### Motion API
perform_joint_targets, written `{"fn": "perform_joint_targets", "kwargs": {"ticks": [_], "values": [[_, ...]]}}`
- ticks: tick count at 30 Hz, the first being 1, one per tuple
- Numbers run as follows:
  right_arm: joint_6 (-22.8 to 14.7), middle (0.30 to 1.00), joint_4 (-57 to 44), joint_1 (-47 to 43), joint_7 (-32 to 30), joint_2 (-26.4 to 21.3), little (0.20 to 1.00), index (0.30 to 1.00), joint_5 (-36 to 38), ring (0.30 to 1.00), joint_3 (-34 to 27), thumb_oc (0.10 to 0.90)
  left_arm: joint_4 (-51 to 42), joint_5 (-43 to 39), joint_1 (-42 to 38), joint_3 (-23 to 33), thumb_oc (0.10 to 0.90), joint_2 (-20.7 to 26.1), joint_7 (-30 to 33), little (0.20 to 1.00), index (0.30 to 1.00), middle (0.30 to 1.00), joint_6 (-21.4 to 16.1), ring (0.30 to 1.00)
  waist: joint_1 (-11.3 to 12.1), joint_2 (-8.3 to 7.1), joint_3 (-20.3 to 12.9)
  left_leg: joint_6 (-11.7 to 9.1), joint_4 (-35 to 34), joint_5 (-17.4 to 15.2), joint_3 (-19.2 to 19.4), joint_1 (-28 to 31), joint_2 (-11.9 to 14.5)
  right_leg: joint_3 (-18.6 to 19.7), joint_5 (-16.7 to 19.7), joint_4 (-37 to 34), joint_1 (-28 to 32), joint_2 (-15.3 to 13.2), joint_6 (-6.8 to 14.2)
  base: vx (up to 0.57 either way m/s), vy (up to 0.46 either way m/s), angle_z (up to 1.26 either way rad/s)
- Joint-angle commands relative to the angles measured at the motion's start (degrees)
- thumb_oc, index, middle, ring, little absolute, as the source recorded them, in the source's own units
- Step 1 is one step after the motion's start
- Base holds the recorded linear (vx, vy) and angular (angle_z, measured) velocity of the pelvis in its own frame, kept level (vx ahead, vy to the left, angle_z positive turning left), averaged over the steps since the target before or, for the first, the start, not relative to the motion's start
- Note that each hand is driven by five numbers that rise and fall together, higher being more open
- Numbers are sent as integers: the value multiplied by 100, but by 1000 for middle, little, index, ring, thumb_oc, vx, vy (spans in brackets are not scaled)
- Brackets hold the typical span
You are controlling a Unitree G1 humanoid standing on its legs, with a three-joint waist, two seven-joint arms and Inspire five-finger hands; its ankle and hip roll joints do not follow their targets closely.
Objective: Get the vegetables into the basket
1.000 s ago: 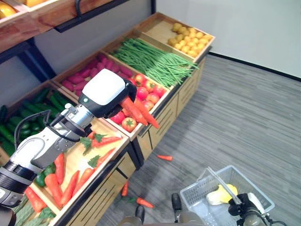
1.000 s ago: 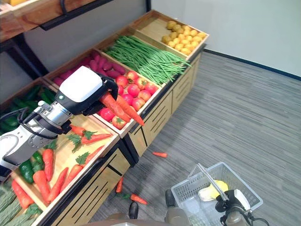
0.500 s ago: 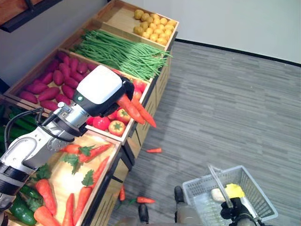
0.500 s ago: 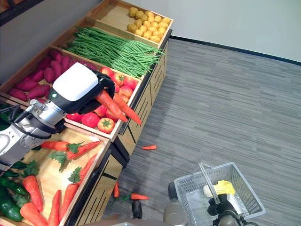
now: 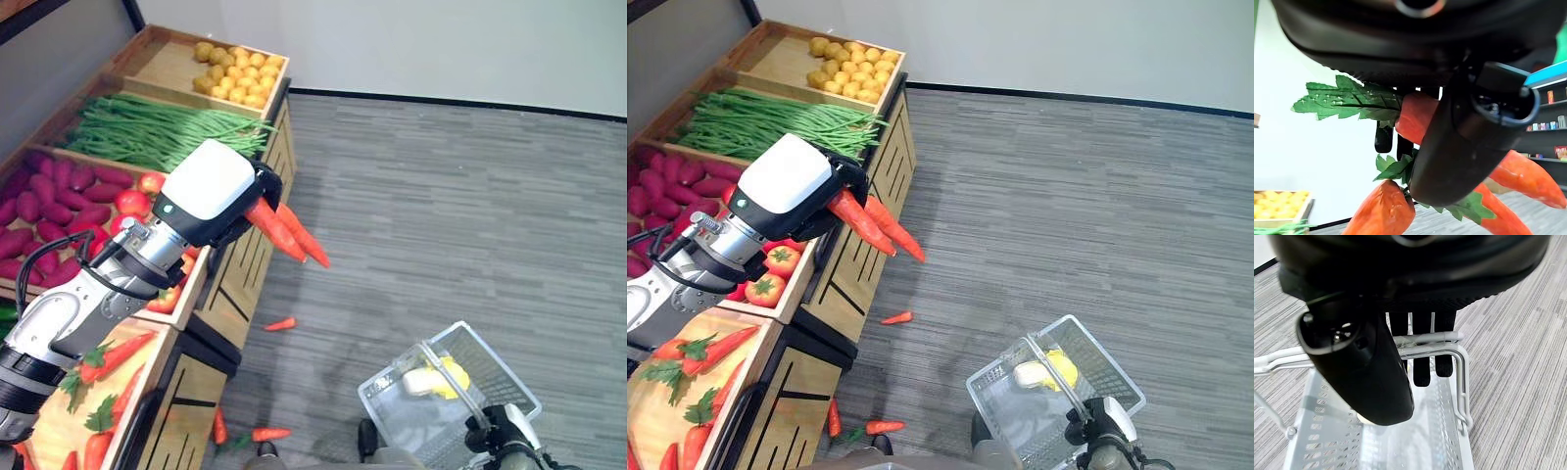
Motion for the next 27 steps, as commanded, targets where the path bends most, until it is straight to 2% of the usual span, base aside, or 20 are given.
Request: {"fn": "perform_joint_targets", "kwargs": {"ticks": [1,2,3,4,5,6,8,9,10,12,13,16,22,27], "values": [[-199,300,-325,-136,-317,-649,300,300,62,300,90,400,35,-275,-696,421,400,62,314,300,300,300,-4,300,-5,-43,-168,-282,242,339,-314,-658,92,-308,-240,-1,222,-487,399,-60,-236,-41],[-197,300,-456,-242,-337,-825,300,300,36,300,120,400,13,-289,-736,351,400,-7,368,300,300,300,-28,300,27,-16,-88,-292,432,231,-674,-686,-12,-194,-278,8,237,-474,367,-37,-88,-32],[-196,300,-457,-248,-335,-828,300,300,37,300,114,400,23,-286,-753,343,400,-11,373,300,300,300,-31,300,30,-15,-93,-287,443,252,-677,-722,-11,-193,-250,2,211,-473,362,-42,-35,-34],[-196,300,-470,-336,-361,-930,300,300,44,300,116,400,8,-301,-740,322,400,-35,410,300,300,300,-32,300,111,1,-59,-264,458,198,-1098,-771,-176,-127,-250,7,177,-481,358,-77,-32,-44],[-235,300,-517,-430,-390,-1006,300,300,32,300,146,400,-3,-242,-732,300,400,-33,490,300,300,300,-9,300,198,27,-47,-180,272,157,-1748,-863,-402,43,-189,23,79,-467,351,-30,-41,-46],[-249,300,-573,-445,-412,-1029,300,300,-2,300,169,400,-6,-213,-737,286,400,-13,525,300,300,300,-2,300,196,45,-87,-166,153,138,-1921,-877,-435,115,-191,12,57,-451,356,-13,-45,-49],[-270,300,-626,-465,-437,-1069,300,300,-27,300,192,400,1,-183,-780,260,400,-20,597,300,300,300,4,300,199,57,-105,-166,104,193,-2034,-926,-458,185,-146,11,18,-451,363,33,4,-71],[-291,300,-655,-472,-444,-1069,300,300,-34,300,207,400,-10,-192,-792,256,400,0,619,300,300,300,-6,300,165,81,-130,-139,5,174,-2017,-900,-446,226,-142,14,-16,-431,379,52,44,-56],[-301,300,-792,-399,-439,-1061,300,300,-60,300,226,400,-26,-200,-851,192,400,3,581,300,300,300,-14,300,107,118,-192,-135,-153,236,-1831,-807,-391,255,-138,2,-23,-426,392,68,79,-34],[-297,300,-820,-412,-429,-1030,300,300,-71,300,273,400,-75,-232,-862,128,400,40,508,300,300,300,-54,300,80,118,-237,-79,-260,159,-1700,-624,-444,403,-102,-12,-32,-467,461,84,209,-66],[-300,300,-939,-371,-384,-931,300,300,-86,300,321,400,-88,-254,-820,156,400,112,487,300,300,300,-76,300,69,44,-260,-20,-290,48,-1461,-478,-493,604,10,-11,-104,-539,545,62,233,-90],[-317,300,-1211,-278,-325,-862,300,300,-101,300,316,400,-58,-234,-763,194,400,156,470,300,300,300,-80,300,51,-28,-298,2,-328,-15,-1291,-388,-524,665,57,-9,-151,-611,610,26,108,-54],[-338,300,-1488,-257,-275,-967,300,300,-99,300,286,400,-26,-240,-860,64,400,218,404,300,300,300,-102,300,21,-108,-392,38,-328,-96,-1223,-308,-571,680,77,-12,-149,-679,650,17,45,-12],[-401,300,-2206,-375,-103,-1431,300,300,-147,300,358,400,-9,-388,-1289,-566,400,126,121,300,300,300,-192,300,-35,-142,-511,37,-328,-132,-1257,-225,-600,632,50,-12,-62,-696,642,16,2,3]]}}
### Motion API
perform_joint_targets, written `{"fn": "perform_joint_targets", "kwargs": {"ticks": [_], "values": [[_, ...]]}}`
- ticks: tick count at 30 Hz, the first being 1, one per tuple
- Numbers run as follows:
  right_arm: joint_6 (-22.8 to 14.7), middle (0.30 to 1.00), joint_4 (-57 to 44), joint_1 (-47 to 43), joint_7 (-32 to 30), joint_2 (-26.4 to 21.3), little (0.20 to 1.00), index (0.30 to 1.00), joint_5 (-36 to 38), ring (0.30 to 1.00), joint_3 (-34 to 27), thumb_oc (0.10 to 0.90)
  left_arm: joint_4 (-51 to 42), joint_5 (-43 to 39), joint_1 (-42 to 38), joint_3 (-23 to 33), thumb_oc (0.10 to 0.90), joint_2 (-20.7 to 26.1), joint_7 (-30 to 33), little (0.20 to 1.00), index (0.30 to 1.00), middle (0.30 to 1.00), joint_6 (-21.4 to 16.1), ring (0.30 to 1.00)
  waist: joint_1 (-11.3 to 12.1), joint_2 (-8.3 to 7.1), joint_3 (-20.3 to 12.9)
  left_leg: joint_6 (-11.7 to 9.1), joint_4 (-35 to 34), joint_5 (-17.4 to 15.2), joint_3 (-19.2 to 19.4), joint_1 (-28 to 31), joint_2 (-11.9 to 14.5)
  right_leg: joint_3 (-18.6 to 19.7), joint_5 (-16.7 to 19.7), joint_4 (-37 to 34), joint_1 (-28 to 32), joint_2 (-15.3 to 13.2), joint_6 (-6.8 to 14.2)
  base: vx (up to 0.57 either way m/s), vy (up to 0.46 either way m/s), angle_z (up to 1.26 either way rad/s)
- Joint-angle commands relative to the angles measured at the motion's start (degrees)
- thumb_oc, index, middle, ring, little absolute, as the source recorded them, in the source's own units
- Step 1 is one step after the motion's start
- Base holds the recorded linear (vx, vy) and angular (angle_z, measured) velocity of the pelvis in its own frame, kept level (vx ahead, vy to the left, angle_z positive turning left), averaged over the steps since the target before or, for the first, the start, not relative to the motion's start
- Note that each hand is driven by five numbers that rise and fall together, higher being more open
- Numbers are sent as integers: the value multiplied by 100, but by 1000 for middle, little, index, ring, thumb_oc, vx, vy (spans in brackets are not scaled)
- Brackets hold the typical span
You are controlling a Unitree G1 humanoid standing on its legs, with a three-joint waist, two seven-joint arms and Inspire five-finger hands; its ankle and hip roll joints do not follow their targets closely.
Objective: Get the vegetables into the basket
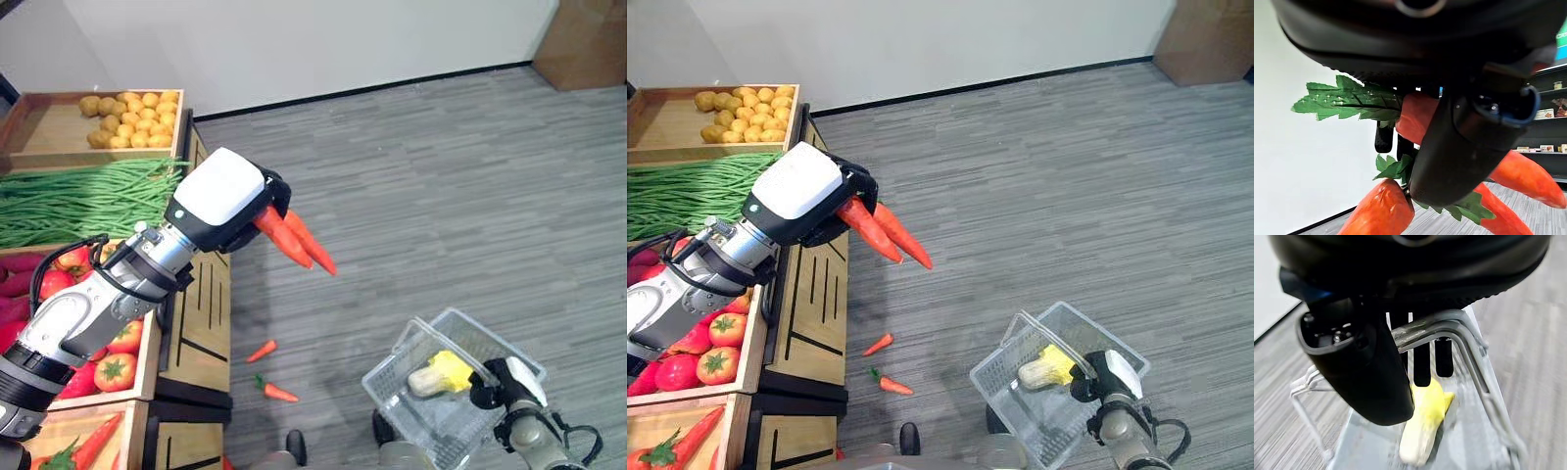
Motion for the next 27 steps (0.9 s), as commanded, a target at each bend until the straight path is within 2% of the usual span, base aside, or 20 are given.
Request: {"fn": "perform_joint_targets", "kwargs": {"ticks": [1,6,10,14,18,22,23,27], "values": [[-444,300,-567,-403,-269,-565,300,300,104,300,-31,400,72,-406,-1121,-265,400,-5,105,300,300,300,-54,300,-43,-289,-664,-148,40,10,-240,-199,141,-314,-123,28,35,-360,463,-3,-8,8],[-569,300,-1294,-489,-187,-614,300,300,341,300,-86,400,51,-483,-1353,-670,400,-292,-96,300,300,300,-102,300,-90,-299,-697,-168,40,34,-273,-230,178,-382,-137,28,47,-359,445,-1,-3,1],[-690,300,-1903,-809,-212,-591,300,300,419,300,92,400,139,-473,-1702,-1181,400,-660,-225,300,300,300,-104,300,-101,-282,-719,-174,40,27,-290,-218,204,-431,-164,28,88,-332,439,13,-13,3],[-776,300,-2619,-1274,-189,-589,300,300,526,300,316,400,478,-468,-1896,-1646,400,-1117,-360,300,300,300,-82,300,-129,-232,-730,-172,40,27,-299,-223,208,-444,-190,28,105,-332,427,0,0,0],[-799,300,-2886,-1718,-231,-438,300,300,662,300,552,400,992,-308,-1910,-2043,400,-1573,-422,300,300,300,-13,300,-120,-203,-760,-159,40,1,-293,-204,194,-465,-198,28,134,-354,434,0,0,0],[-792,300,-2943,-1843,-185,-274,300,300,822,300,633,400,1416,-197,-1799,-2091,400,-1845,-384,300,300,300,87,300,-114,-212,-779,-151,40,-10,-286,-183,189,-467,-209,28,161,-364,428,0,0,0],[-793,300,-3021,-1905,-172,-88,300,300,999,300,681,400,1716,-140,-1619,-1993,400,-2073,-307,300,300,300,209,300,-99,-221,-789,-149,40,-17,-286,-175,181,-466,-216,28,177,-372,431,0,0,0],[-838,300,-3344,-1912,-109,207,300,300,1229,300,776,400,2060,-95,-1391,-1861,400,-2399,-244,300,300,300,350,300,-90,-233,-785,-144,40,-21,-274,-170,168,-474,-210,28,179,-382,430,0,0,0]]}}
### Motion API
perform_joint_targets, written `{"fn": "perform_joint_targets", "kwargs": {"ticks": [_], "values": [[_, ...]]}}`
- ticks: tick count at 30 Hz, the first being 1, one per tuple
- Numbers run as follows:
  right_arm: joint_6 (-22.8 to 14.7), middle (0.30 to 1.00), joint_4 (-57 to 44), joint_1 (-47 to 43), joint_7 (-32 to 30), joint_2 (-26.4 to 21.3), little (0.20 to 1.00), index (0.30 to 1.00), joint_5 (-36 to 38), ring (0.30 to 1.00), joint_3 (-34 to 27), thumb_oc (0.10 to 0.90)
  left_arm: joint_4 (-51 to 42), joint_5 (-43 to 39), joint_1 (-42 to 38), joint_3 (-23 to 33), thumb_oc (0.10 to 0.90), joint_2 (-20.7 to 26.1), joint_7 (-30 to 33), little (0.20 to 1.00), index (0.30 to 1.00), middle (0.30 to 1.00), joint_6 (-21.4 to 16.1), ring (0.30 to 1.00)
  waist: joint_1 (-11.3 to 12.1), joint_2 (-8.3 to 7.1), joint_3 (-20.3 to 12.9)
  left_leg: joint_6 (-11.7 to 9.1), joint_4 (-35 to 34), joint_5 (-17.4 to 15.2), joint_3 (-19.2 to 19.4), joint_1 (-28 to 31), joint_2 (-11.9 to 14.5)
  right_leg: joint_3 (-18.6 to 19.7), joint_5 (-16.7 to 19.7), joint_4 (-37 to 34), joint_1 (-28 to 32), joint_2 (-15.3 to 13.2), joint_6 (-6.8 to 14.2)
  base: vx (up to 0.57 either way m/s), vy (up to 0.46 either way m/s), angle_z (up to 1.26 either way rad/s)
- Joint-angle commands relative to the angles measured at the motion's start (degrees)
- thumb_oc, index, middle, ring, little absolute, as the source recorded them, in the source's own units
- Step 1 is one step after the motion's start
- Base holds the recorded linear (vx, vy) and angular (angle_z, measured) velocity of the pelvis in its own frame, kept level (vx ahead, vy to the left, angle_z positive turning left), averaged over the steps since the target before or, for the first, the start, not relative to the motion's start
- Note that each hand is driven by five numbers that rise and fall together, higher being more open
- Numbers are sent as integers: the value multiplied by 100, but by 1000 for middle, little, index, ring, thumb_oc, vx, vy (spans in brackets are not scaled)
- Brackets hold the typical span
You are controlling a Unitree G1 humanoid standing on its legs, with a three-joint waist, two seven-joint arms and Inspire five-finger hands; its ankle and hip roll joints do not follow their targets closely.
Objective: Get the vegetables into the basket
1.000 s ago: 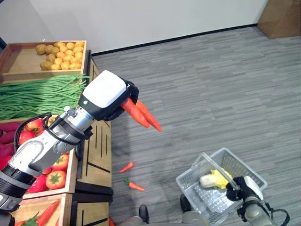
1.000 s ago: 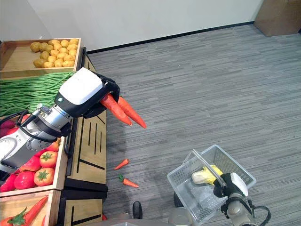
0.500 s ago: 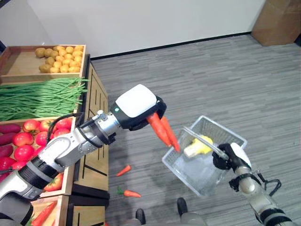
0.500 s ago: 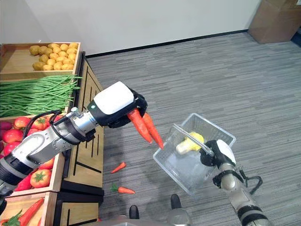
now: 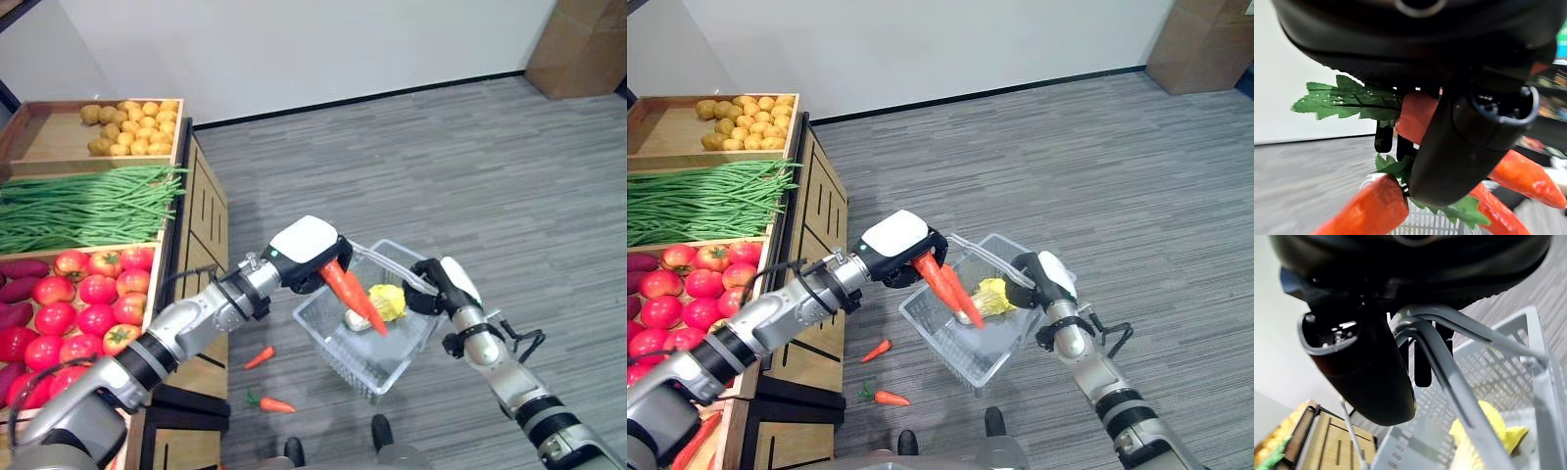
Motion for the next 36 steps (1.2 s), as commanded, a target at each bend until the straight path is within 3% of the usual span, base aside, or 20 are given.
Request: {"fn": "perform_joint_targets", "kwargs": {"ticks": [1,10,20,21,24,25,30,36], "values": [[-807,300,-901,-764,-276,121,300,300,580,300,-191,400,97,4,-546,229,400,-5,442,300,300,300,-50,300,64,-256,-677,-217,11,-91,-197,-168,155,-384,-264,-1,143,-387,486,0,0,0],[-1064,300,-2229,-239,330,408,300,300,1574,300,276,400,1286,523,-91,354,400,-563,686,300,300,300,356,300,-4,-278,-637,-239,11,-78,-99,-168,174,-332,-240,-1,119,-403,492,-6,3,-1],[-1180,300,-3424,45,881,154,300,300,2257,300,548,400,2271,1070,-209,408,400,-635,827,300,300,300,722,300,-100,-304,-582,-278,11,-46,3,-184,233,-288,-208,-1,56,-386,483,-8,0,-3],[-1184,300,-3598,61,919,97,300,300,2297,300,568,400,2502,1224,-234,379,425,-660,827,336,336,336,811,336,-110,-307,-575,-279,11,-42,22,-186,240,-265,-204,-1,45,-379,482,-14,-4,-3],[-1192,300,-3800,70,945,45,300,300,2364,300,551,400,2829,1527,-282,305,604,-684,778,585,585,585,925,585,-132,-305,-565,-281,11,-36,41,-194,250,-244,-196,-1,17,-375,478,-8,-2,-4],[-1188,300,-3806,72,945,41,300,300,2365,300,548,400,2842,1532,-287,303,900,-693,786,1000,1000,1000,923,1000,-128,-303,-565,-281,11,-36,42,-194,250,-242,-195,-1,16,-375,478,-12,-7,-4],[-1184,300,-4034,18,875,-29,300,300,2347,300,480,400,3304,1837,-284,278,900,-836,697,1000,1000,1000,1124,1000,-151,-312,-539,-280,11,-26,71,-209,261,-213,-177,-1,-20,-363,468,0,0,0],[-1134,300,-3999,21,829,-26,300,300,2298,300,455,400,3238,1853,-268,293,900,-855,628,1000,1000,1000,1118,1000,-130,-309,-531,-274,11,-19,63,-218,262,-205,-178,-1,-20,-363,454,-1,-2,-1]]}}
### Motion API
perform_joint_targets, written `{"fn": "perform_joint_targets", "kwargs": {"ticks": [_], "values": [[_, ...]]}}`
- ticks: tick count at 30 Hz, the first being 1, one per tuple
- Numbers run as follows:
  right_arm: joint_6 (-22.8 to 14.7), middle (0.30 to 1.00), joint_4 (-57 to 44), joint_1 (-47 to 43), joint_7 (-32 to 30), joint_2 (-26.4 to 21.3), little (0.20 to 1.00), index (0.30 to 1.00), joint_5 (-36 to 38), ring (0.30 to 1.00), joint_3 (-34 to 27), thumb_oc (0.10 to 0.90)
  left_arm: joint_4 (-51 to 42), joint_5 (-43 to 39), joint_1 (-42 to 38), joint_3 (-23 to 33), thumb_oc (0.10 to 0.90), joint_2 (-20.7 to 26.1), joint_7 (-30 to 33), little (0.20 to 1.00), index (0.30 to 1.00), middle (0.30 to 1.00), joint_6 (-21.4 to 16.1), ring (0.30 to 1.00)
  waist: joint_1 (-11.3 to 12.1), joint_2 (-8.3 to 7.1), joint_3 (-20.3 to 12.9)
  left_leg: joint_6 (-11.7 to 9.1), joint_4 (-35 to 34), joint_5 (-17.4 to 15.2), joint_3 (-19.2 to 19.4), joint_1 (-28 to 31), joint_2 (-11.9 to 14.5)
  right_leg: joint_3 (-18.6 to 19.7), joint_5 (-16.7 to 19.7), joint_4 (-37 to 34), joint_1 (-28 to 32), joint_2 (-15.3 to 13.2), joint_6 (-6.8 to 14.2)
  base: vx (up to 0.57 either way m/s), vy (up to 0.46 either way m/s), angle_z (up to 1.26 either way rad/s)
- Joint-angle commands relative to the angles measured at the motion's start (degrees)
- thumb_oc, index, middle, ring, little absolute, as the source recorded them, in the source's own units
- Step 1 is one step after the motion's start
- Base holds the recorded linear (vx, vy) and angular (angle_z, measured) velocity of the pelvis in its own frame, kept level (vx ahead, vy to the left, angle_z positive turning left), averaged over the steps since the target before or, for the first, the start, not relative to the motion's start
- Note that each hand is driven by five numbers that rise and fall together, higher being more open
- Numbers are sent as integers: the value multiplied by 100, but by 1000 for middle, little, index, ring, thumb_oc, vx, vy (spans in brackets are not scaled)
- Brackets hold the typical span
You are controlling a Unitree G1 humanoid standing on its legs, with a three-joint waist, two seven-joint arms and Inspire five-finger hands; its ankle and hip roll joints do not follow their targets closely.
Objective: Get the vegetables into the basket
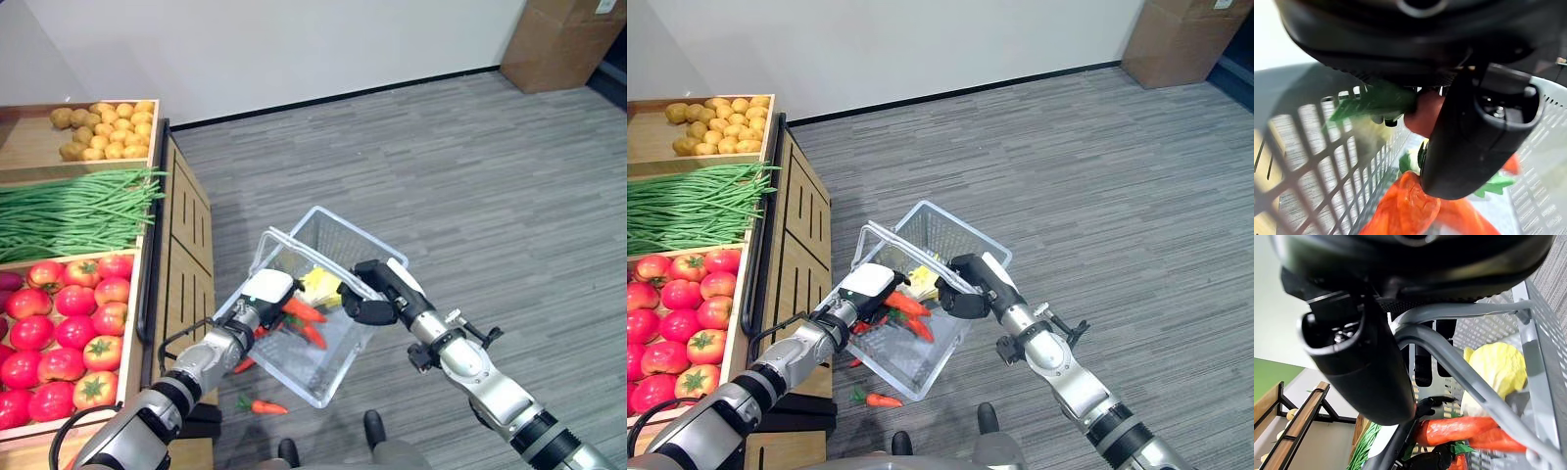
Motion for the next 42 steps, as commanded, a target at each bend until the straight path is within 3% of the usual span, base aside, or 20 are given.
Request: {"fn": "perform_joint_targets", "kwargs": {"ticks": [1,7,13,18,23,25,29,32,37,38,42], "values": [[-1131,300,-1518,-493,-147,357,300,300,477,300,-357,400,673,55,-834,36,900,172,159,1000,1000,1000,180,1000,34,-248,-539,-273,11,-16,-105,-209,162,-343,-147,27,83,-471,418,0,0,0],[-1072,300,-1263,-408,-261,357,300,300,266,300,-553,400,-353,-138,-823,-98,900,270,49,1000,1000,1000,-177,1000,75,-244,-553,-258,11,-21,-189,-221,137,-408,-167,27,124,-486,413,3,0,2],[-1001,300,-922,-163,-329,342,300,300,93,300,-938,400,-1685,-680,-533,-58,900,724,-380,1000,1000,1000,-682,1000,137,-236,-589,-246,11,33,-281,-259,110,-477,-128,27,146,-509,401,4,-2,4],[-968,300,-643,-53,-374,398,300,300,-19,300,-1088,400,-2251,-1119,-210,130,900,945,-534,1000,1000,1000,-850,1000,199,-237,-608,-234,11,30,-324,-250,96,-513,-140,27,178,-522,397,9,0,4],[-840,300,-22,35,-572,486,300,300,-397,300,-1348,400,-2856,-2085,502,681,900,1065,-686,1000,1000,1000,-960,1000,298,-261,-631,-215,11,36,-386,-252,83,-556,-151,27,215,-522,374,15,-6,5],[-734,300,435,143,-703,552,300,300,-654,300,-1588,400,-3053,-3229,1117,1078,900,942,-935,1000,1000,1000,-1001,1000,363,-274,-646,-207,11,-7,-429,-225,78,-597,-213,27,272,-514,361,39,-14,9],[-567,300,1244,200,-862,579,300,300,-1182,300,-1844,400,-3172,-5935,1942,1490,900,682,-1541,1000,1000,1000,-1001,1000,423,-269,-645,-178,11,4,-494,-214,67,-632,-222,27,310,-509,338,14,-12,6],[-492,300,1919,173,-893,557,300,300,-1386,300,-2026,400,-3207,-6683,2377,1547,900,781,-2065,1000,1000,1000,-890,1000,460,-257,-645,-161,11,4,-560,-207,66,-662,-246,27,352,-505,331,24,-14,12],[-382,300,2826,-28,-987,499,300,300,-1573,300,-2102,400,-3061,-6816,2582,1443,900,994,-2348,1000,1000,1000,-809,1000,518,-249,-638,-159,11,15,-645,-218,60,-694,-270,27,371,-489,325,19,-16,10],[-312,300,3380,-161,-1030,437,300,300,-1686,300,-2064,400,-2823,-6699,2604,1339,900,1035,-2391,1000,1000,1000,-766,1000,552,-258,-625,-159,11,21,-668,-233,61,-699,-277,27,370,-482,317,0,0,0],[-132,300,4519,-415,-1099,346,300,300,-1941,300,-1911,400,-1771,-6331,2646,1288,900,679,-2293,1000,1000,1000,-693,1000,606,-256,-575,-162,11,43,-714,-275,80,-711,-273,27,342,-453,302,-2,-16,1]]}}
